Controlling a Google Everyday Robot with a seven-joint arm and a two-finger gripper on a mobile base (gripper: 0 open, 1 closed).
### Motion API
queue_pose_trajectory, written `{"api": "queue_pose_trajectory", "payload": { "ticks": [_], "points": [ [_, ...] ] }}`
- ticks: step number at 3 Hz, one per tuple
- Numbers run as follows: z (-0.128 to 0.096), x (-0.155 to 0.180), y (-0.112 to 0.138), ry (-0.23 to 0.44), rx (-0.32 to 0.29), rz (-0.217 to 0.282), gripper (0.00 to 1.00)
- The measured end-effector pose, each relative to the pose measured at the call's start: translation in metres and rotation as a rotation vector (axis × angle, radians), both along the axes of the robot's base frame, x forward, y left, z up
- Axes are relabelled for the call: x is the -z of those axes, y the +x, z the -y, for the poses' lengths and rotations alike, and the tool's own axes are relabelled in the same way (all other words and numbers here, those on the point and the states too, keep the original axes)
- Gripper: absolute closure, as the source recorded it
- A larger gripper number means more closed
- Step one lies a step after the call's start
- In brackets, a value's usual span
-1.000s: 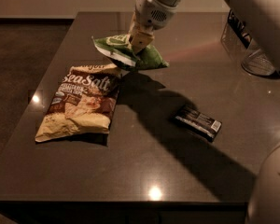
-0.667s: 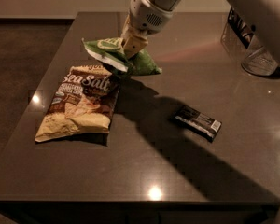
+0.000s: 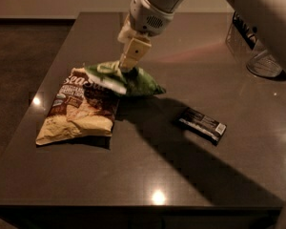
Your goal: Move green jalapeno chip bag near brown chip bag
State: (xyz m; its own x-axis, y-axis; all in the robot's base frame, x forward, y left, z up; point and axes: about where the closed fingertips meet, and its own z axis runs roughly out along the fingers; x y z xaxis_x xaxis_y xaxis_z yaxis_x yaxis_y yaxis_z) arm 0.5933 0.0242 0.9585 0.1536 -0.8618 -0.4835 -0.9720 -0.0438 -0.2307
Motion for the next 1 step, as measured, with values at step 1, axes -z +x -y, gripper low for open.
{"api": "queue_pose_trajectory", "payload": {
  "ticks": [1],
  "points": [
    [-0.0010,0.0007,0.0001,0.000,-0.001,-0.001,0.00]
  ]
}}
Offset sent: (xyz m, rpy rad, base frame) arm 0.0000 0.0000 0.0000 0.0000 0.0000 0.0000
